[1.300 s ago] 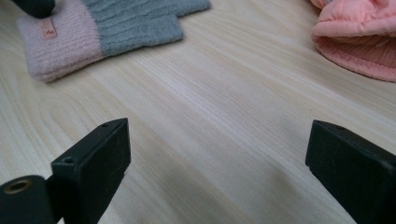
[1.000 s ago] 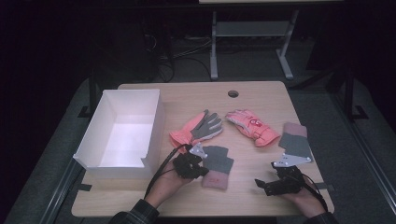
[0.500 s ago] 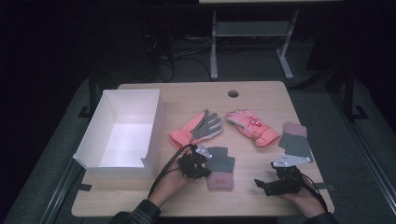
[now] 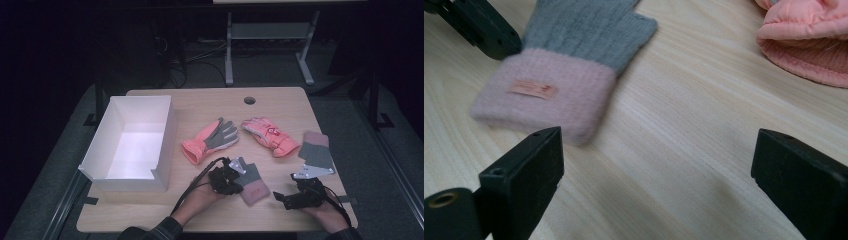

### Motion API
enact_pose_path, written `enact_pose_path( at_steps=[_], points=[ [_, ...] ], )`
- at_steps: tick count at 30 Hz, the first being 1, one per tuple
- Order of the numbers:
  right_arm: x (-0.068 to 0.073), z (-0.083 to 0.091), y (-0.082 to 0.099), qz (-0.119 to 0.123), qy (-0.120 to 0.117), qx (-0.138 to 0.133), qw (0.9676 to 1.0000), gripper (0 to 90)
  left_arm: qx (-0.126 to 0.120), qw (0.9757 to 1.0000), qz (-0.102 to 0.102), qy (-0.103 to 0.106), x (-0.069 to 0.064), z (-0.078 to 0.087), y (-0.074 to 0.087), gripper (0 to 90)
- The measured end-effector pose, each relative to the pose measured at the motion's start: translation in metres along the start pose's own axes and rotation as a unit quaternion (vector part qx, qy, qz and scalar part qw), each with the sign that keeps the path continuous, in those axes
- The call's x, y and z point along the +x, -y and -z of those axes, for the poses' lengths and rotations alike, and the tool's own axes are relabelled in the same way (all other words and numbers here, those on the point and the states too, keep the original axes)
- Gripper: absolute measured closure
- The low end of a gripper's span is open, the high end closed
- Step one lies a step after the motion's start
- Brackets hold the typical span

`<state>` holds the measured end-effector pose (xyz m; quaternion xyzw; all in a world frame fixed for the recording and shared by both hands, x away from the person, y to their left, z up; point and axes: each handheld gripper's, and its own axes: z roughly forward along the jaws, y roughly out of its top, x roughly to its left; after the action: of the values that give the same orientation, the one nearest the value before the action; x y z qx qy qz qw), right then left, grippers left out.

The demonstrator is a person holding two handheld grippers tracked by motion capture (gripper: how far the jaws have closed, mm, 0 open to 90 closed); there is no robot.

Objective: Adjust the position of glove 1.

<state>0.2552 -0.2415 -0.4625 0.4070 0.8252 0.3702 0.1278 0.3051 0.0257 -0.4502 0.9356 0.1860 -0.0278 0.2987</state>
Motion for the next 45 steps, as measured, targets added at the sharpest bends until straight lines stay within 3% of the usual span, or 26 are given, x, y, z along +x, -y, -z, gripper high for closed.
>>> enact_pose_path(
  at_steps=[12, 16, 18, 22, 24, 28, 29, 33, 36, 37, 42, 45],
  points=[
    [0.000, 0.000, 0.000, 0.000, -0.004, 0.001, 1.0000, 6.2, -0.016, 0.9998, -0.004, 0.008, 0.001, -0.011, -0.011, 88.6],
    [0.001, 0.000, 0.000, 0.000, -0.008, 0.004, 1.0000, 6.0, -0.028, 0.9996, -0.005, 0.000, 0.003, -0.001, -0.003, 79.1],
    [0.002, 0.000, 0.000, -0.002, -0.009, 0.008, 0.9999, 5.9, -0.042, 0.9991, -0.003, 0.007, 0.006, 0.003, 0.002, 71.8],
    [0.005, 0.002, -0.002, 0.011, -0.013, 0.015, 0.9997, 2.6, -0.049, 0.9988, -0.001, 0.003, 0.009, 0.013, 0.014, 58.5],
    [0.005, 0.003, -0.003, 0.012, -0.011, 0.016, 0.9997, 2.6, -0.045, 0.9989, -0.009, -0.008, 0.010, 0.019, 0.020, 54.3],
    [0.006, 0.004, -0.003, 0.013, -0.012, 0.018, 0.9997, 2.8, -0.051, 0.9983, 0.001, -0.028, 0.011, 0.027, 0.028, 43.9],
    [0.006, 0.004, -0.003, 0.013, -0.013, 0.020, 0.9996, 3.7, -0.054, 0.9979, 0.004, -0.034, 0.012, 0.032, 0.032, 43.9],
    [0.003, 0.005, -0.003, 0.012, -0.011, 0.021, 0.9996, 13.0, -0.072, 0.9962, 0.005, -0.049, 0.011, 0.045, 0.045, 27.0],
    [-0.002, 0.008, -0.007, 0.009, -0.009, 0.011, 0.9998, 17.8, -0.079, 0.9955, 0.013, -0.051, 0.011, 0.049, 0.052, 19.3],
    [-0.003, 0.009, -0.008, 0.004, -0.011, 0.009, 0.9999, 20.4, -0.083, 0.9947, 0.026, -0.056, 0.011, 0.051, 0.058, 16.7],
    [-0.012, 0.014, -0.012, -0.001, -0.006, 0.002, 1.0000, 31.6, -0.083, 0.9938, 0.033, -0.065, 0.010, 0.055, 0.070, 13.2],
    [-0.017, 0.015, -0.014, -0.008, 0.002, 0.000, 1.0000, 43.2, -0.080, 0.9942, 0.034, -0.064, 0.010, 0.054, 0.075, 13.2]
  ],
)
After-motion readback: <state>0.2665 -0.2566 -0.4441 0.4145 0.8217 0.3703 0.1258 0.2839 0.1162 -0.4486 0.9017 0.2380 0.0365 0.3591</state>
